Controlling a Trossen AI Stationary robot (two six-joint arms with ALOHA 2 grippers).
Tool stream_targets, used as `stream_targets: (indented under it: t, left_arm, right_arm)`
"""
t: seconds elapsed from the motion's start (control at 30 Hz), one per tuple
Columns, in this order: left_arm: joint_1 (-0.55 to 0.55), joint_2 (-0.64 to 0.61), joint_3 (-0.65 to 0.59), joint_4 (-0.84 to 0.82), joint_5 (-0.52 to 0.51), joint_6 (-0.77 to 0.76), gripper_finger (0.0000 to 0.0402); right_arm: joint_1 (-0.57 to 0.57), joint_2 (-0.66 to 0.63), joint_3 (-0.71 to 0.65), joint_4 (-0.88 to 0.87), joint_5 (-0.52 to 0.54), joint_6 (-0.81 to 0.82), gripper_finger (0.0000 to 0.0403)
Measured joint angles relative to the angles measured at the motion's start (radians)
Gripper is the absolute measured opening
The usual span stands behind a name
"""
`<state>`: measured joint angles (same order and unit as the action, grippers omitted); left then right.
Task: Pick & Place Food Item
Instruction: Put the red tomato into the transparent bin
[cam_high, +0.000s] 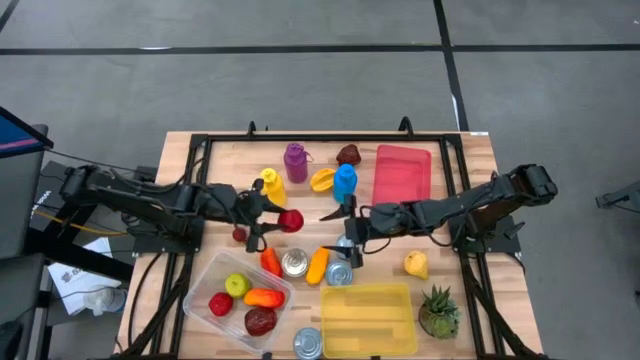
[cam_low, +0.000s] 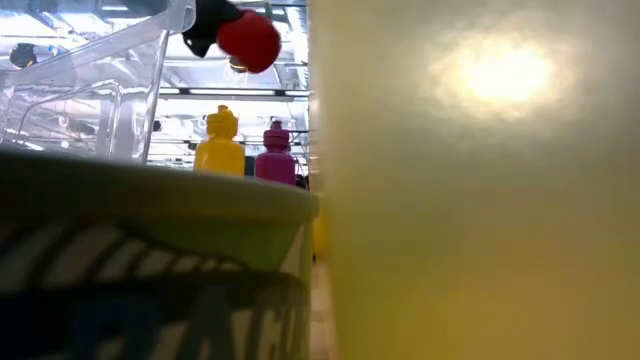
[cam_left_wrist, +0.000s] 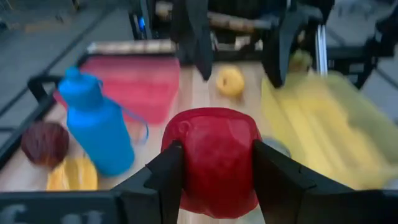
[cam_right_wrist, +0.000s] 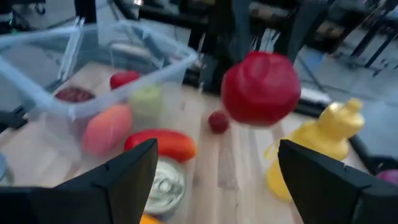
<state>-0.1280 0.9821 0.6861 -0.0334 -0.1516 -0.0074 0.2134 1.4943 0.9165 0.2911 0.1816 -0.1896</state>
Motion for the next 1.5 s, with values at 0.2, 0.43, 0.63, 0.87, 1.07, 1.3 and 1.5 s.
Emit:
stream_targets:
  t: [0.2, 0.43, 0.63, 0.87, 1.07, 1.3, 1.5]
  left_arm:
    - [0.043, 0.024, -0.029, 0.166, 0.0, -0.052, 0.015]
    - [0.122, 0.07, -0.046, 0.269, 0.0, -0.145, 0.015]
    - [0.173, 0.114, -0.047, 0.346, 0.035, -0.205, 0.015]
    - [0.202, 0.185, -0.046, 0.476, 0.08, -0.237, 0.015]
    - [0.203, 0.236, -0.046, 0.572, 0.08, -0.241, 0.0149]
    - [0.226, 0.275, -0.046, 0.645, 0.074, -0.264, 0.0149]
    - [0.231, 0.31, -0.045, 0.695, 0.081, -0.271, 0.0149]
  right_arm:
    - [0.005, 0.0, -0.001, 0.011, 0.094, -0.088, 0.0362]
    - [0.038, 0.0, -0.001, 0.011, 0.246, -0.185, 0.0395]
    - [0.048, 0.0, -0.001, 0.012, 0.342, -0.241, 0.0391]
    - [0.03, 0.0, -0.001, 0.047, 0.414, -0.325, 0.0391]
    - [0.009, 0.0, -0.001, 0.068, 0.417, -0.358, 0.0391]
    - [-0.001, 0.0, -0.001, 0.101, 0.417, -0.393, 0.0391]
    - [-0.013, 0.0, -0.001, 0.129, 0.414, -0.415, 0.0391]
